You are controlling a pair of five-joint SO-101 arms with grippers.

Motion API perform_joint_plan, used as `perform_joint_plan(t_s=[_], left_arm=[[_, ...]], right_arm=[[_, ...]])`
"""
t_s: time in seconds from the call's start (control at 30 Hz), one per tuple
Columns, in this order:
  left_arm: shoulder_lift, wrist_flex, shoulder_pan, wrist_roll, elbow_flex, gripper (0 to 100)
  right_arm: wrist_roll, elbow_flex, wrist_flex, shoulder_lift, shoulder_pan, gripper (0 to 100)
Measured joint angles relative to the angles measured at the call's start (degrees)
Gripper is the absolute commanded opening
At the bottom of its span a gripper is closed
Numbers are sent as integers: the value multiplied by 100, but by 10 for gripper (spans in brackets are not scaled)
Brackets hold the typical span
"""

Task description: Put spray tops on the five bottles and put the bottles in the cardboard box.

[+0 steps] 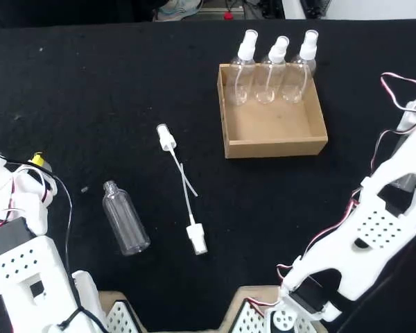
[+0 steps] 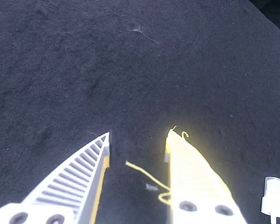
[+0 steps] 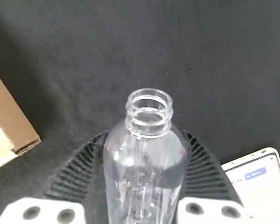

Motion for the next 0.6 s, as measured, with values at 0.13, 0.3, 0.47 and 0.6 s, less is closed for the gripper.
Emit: perform_joint_plan(t_s=[0.13, 0.3, 0.47, 0.6], left_arm=[[0, 0, 0, 0, 0, 188], [0, 0, 0, 0, 0, 188], [0, 0, 0, 0, 0, 188], [0, 0, 0, 0, 0, 188]], right_arm=[[-114, 0, 0, -484, -18, 141], [-158, 985, 0, -1609, -35, 141], [-105, 2866, -114, -3218, -211, 141], [-88, 4589, -1354, -4378, -220, 141]])
